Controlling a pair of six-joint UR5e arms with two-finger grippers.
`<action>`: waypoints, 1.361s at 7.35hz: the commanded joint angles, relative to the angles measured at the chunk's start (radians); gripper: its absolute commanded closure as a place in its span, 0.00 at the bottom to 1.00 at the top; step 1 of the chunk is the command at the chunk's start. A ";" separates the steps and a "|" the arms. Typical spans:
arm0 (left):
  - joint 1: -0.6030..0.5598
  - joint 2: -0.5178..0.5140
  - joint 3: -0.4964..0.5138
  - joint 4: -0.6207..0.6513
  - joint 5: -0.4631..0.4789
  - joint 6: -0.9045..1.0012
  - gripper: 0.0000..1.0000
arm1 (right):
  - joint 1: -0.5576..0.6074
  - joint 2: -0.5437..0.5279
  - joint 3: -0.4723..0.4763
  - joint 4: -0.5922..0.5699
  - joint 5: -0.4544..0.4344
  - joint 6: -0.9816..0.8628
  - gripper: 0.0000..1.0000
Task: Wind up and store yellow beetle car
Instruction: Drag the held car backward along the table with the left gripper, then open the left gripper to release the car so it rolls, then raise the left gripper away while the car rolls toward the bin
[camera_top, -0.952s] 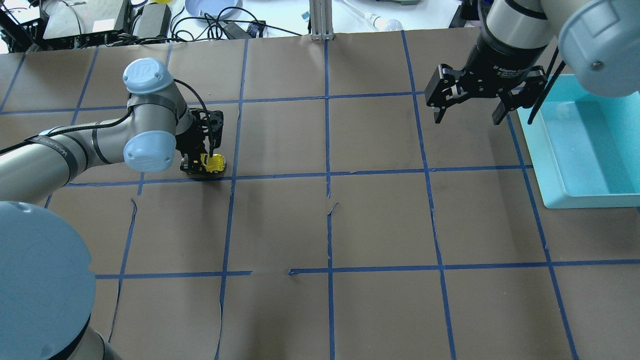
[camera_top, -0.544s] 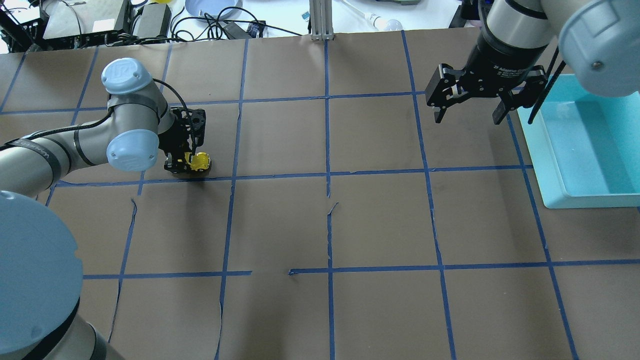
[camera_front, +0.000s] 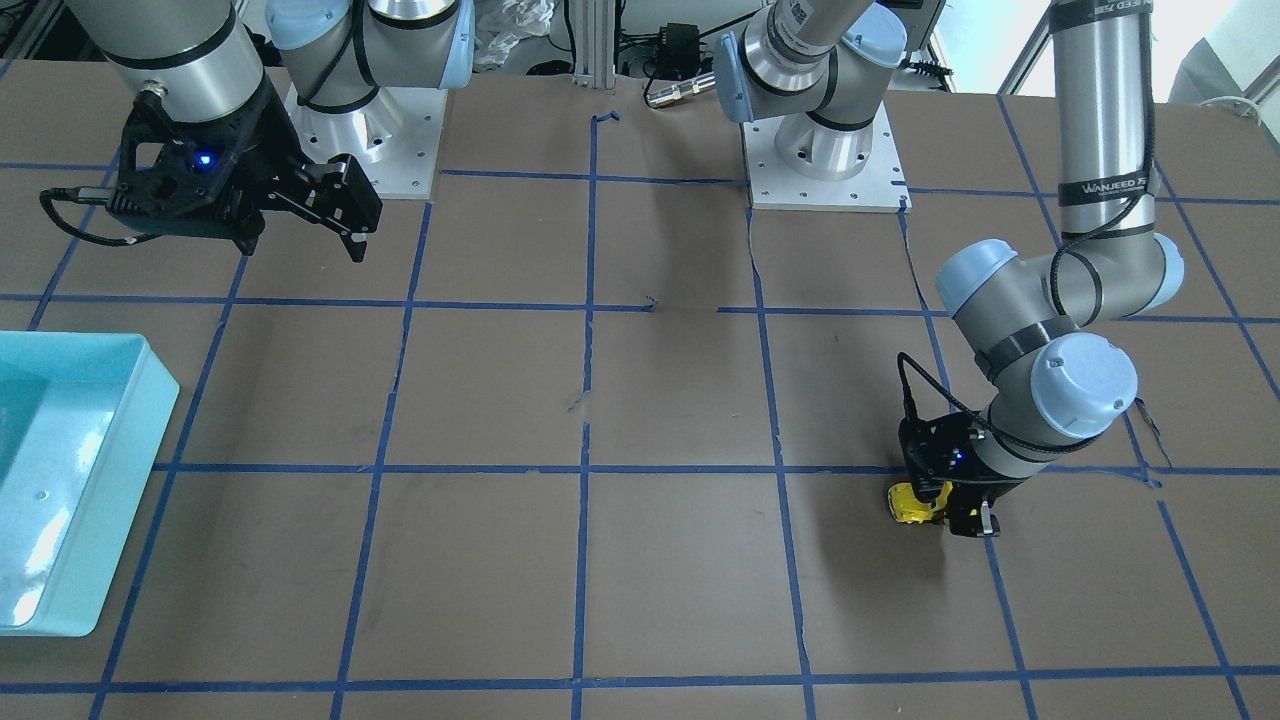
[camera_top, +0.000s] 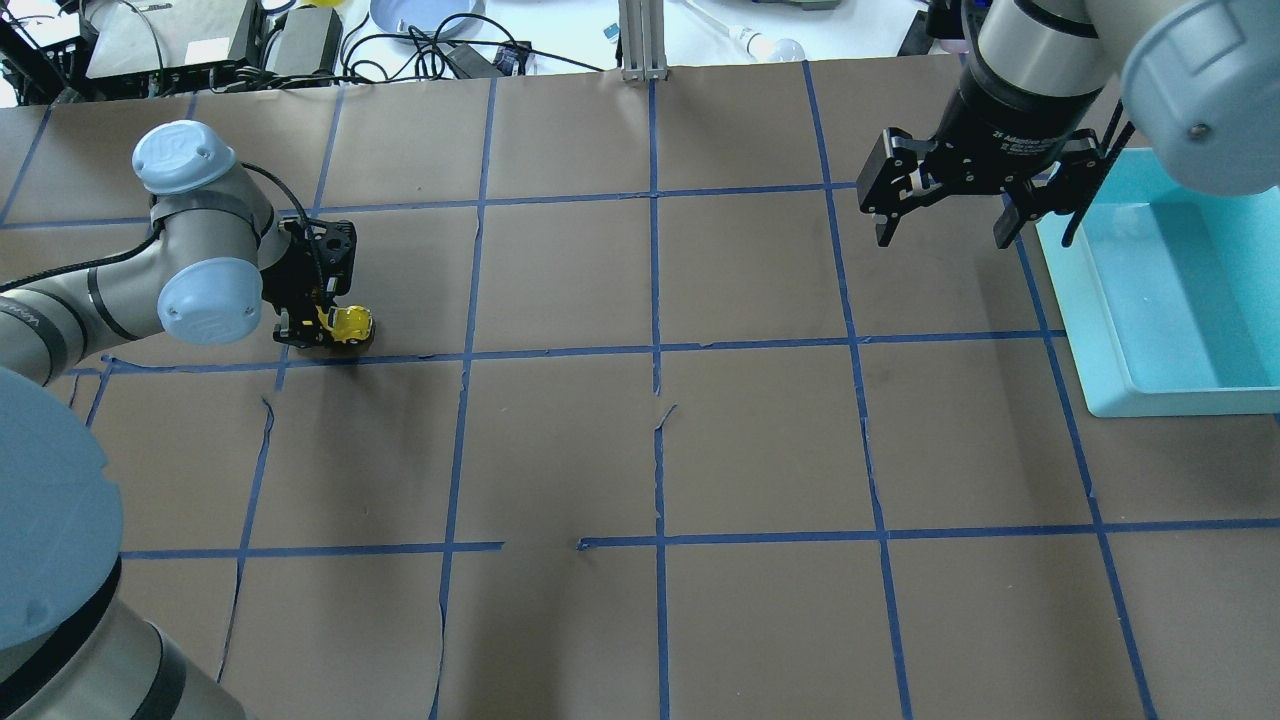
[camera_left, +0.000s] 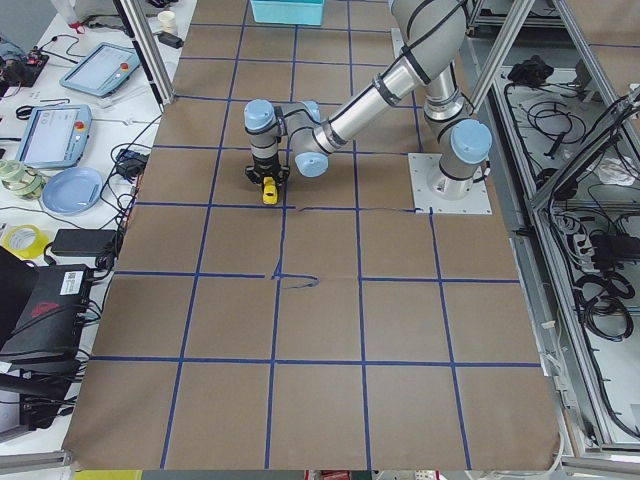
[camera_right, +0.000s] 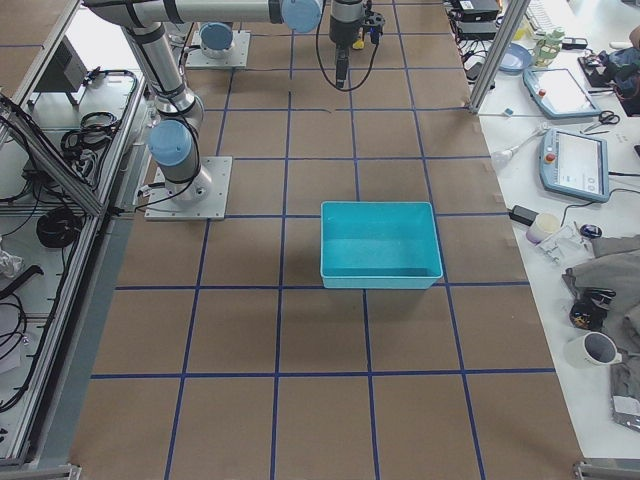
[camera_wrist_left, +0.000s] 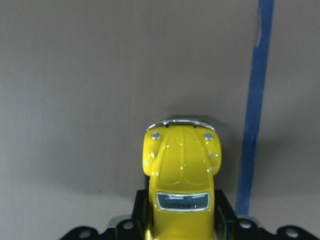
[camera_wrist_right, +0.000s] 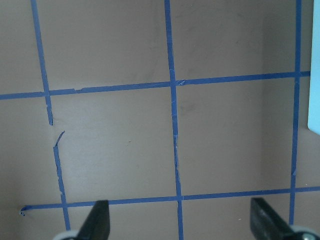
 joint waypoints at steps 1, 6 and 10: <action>0.029 0.000 -0.001 -0.001 -0.001 0.037 0.37 | 0.000 -0.003 0.001 0.011 -0.002 0.002 0.00; 0.029 0.018 0.004 -0.008 -0.006 0.034 0.04 | -0.003 -0.003 0.001 0.011 -0.004 0.003 0.00; -0.166 0.164 0.141 -0.282 -0.081 -0.395 0.05 | -0.001 -0.005 0.001 -0.003 -0.008 0.003 0.00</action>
